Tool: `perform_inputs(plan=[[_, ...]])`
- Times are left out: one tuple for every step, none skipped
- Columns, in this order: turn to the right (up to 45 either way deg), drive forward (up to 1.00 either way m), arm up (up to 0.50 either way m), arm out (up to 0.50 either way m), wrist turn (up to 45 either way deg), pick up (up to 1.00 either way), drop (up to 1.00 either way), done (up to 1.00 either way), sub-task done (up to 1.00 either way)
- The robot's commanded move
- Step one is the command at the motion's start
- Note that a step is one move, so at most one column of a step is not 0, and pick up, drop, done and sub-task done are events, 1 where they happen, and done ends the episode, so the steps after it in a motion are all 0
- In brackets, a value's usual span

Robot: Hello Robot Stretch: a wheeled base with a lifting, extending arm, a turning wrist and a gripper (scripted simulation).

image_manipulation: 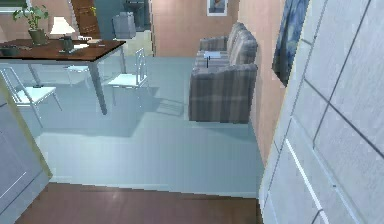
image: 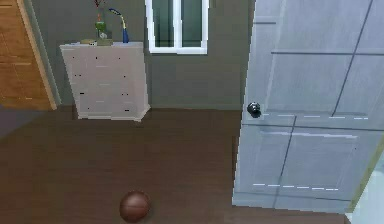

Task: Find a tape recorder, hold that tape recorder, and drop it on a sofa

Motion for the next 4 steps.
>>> perform_inputs(plan=[[3.0,0.00,0.00,0.00,0.0,0.00,0.00,0.00,0.00],[0.0,0.05,0.00,0.00,0.0,0.00,0.00,0.00,0.00],[-45.0,0.00,0.00,0.00,0.0,0.00,0.00,0.00,0.00],[-6.0,0.00,0.00,0.00,0.0,0.00,0.00,0.00,0.00]])
